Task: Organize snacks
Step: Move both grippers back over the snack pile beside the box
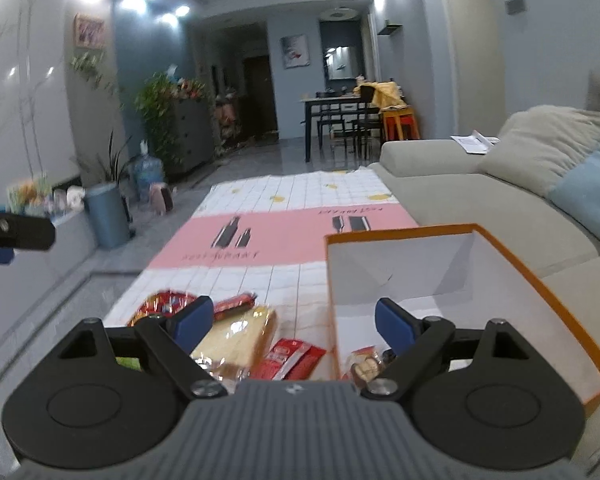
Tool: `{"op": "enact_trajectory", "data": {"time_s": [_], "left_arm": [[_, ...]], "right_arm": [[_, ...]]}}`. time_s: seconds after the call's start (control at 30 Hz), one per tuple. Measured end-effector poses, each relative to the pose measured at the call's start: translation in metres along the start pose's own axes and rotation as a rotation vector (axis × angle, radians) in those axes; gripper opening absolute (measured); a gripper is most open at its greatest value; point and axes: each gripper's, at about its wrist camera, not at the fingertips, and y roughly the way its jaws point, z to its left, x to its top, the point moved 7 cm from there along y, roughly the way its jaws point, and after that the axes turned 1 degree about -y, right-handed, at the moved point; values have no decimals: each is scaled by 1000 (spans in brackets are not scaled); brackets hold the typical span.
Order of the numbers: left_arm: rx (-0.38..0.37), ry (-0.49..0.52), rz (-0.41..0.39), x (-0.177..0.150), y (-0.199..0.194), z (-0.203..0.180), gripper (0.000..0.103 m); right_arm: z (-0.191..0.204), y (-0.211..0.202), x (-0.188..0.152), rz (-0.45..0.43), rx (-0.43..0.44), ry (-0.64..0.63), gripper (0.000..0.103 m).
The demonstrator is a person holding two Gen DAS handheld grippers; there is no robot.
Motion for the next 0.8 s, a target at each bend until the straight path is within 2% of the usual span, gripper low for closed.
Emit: {"op": "enact_trajectory", "data": {"time_s": [0.33, 0.43, 0.57, 0.7, 0.8], "left_arm": [[77, -108, 43, -15, 14, 71, 89], [130, -96, 55, -16, 21, 87, 89], [160, -90, 63, -19, 30, 99, 89], [159, -90, 101, -28, 45, 103, 89], [143, -46, 168, -41, 59, 103, 89]], "right_arm": [[51, 32, -18, 60, 70, -102, 86], [65, 41, -25, 75, 103, -120, 86], [80, 54, -40, 108, 141, -183, 86], [85, 74, -55, 162, 129, -205, 86], [84, 87, -64, 209, 125, -178, 86]]}}
